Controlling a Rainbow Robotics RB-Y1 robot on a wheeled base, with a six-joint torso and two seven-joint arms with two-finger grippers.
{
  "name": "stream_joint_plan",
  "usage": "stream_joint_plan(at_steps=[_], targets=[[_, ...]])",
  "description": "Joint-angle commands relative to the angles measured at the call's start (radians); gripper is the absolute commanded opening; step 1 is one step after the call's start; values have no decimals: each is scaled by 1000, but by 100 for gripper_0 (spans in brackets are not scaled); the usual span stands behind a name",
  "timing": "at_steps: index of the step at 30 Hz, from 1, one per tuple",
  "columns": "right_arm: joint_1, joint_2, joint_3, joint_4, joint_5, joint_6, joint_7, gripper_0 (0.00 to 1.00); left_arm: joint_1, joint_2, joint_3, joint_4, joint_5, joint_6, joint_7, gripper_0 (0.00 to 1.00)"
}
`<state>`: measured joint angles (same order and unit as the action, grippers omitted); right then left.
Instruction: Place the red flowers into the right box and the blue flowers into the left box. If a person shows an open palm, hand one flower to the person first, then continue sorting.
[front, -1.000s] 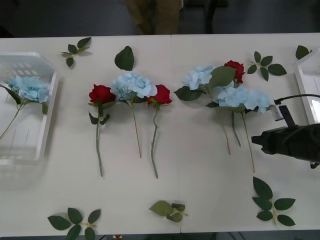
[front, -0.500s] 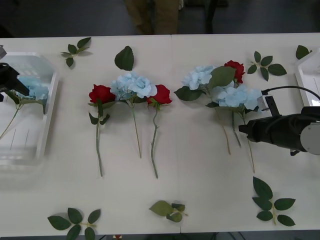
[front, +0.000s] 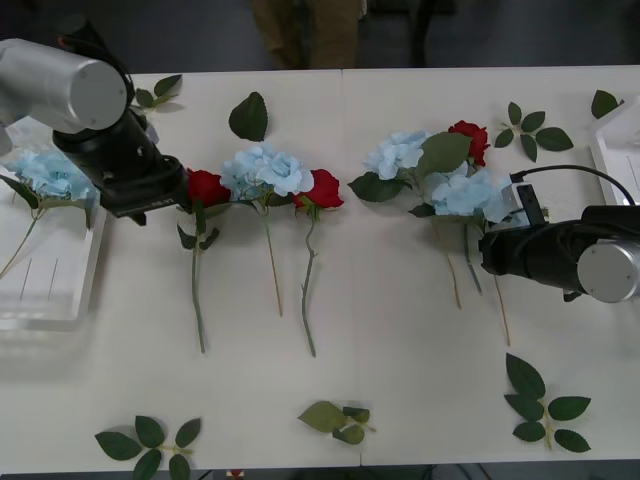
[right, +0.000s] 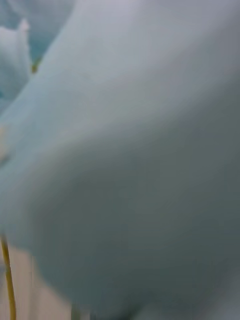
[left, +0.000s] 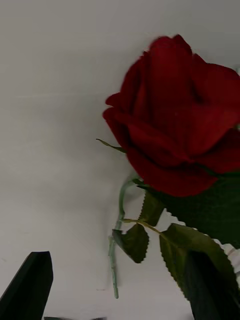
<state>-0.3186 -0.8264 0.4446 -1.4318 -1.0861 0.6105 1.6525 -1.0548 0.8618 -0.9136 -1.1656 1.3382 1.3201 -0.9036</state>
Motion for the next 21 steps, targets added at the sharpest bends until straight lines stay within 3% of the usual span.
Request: stream_joint_plan(at_steps=[1, 5, 11, 15, 21], targets=[[-33, 12, -11, -7, 8, 3, -42, 0, -1, -24, 7, -97, -21, 48, -40, 75], [-39, -30, -12, -32, -49, 11, -42, 0, -2, -18, 7, -167, -36, 110, -43, 75], [-65, -166, -118, -125, -339, 190, -25, 0, 24, -15, 7, -226, -97, 154, -64, 75], [-111, -191, -192, -164, -587, 281, -20, 0, 104, -15, 7, -261, -221, 73, -80, 75], [-201, -123, -207, -196, -793, 235, 4, 0, 220, -17, 12, -282, -396, -56, -80, 75]])
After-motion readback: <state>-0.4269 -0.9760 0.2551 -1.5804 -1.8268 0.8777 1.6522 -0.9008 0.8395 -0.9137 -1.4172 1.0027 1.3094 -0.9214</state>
